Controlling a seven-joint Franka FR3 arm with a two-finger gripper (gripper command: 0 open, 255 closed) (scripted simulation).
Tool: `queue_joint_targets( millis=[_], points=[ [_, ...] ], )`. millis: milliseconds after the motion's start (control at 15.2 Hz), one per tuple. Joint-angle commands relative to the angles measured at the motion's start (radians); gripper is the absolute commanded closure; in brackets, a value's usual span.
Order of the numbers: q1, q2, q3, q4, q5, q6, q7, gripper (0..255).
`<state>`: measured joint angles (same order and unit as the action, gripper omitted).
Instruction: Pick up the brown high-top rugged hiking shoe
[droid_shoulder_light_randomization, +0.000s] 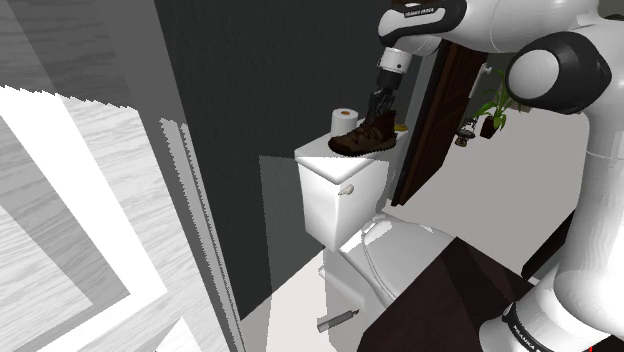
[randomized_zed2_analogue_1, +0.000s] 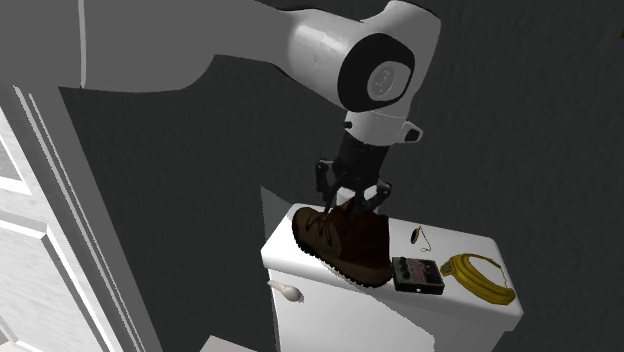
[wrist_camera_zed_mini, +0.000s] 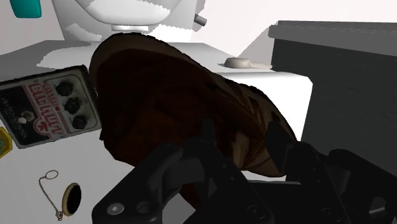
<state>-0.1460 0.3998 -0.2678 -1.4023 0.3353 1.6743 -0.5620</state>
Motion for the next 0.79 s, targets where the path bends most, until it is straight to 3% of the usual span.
queue_joint_targets(
  millis=[0,726],
  points=[
    [-0.003,-0.003,-0.001,0.026,-0.001,-0.026,0.005,255],
    [-0.019,0.012,-0.002,0.171,0.001,-0.153,0.033,255]
  ],
)
